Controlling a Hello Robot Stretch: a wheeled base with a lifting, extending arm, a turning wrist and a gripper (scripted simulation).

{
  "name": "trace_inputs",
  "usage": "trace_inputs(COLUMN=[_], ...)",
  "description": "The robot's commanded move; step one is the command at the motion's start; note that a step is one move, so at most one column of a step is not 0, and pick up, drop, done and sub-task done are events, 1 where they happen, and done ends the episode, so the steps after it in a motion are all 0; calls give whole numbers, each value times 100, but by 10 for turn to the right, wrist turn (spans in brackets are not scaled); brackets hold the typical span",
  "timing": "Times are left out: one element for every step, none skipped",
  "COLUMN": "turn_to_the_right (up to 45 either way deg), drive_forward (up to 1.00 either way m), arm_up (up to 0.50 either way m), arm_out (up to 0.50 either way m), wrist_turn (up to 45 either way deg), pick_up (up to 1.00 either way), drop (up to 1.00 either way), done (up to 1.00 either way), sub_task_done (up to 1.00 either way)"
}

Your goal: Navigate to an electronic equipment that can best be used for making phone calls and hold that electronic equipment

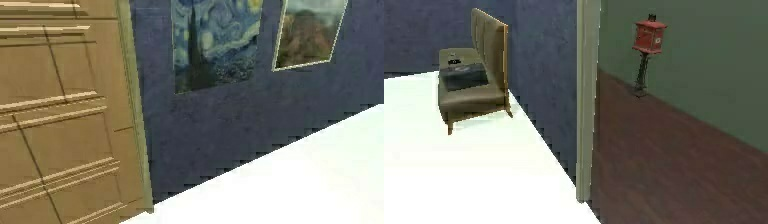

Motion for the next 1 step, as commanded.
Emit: trace_inputs(turn_to_the_right=[450], drive_forward=[0], arm_up=[0], arm_out=[0], wrist_turn=[0], pick_up=[0], drop=[0], done=[0], sub_task_done=[0])
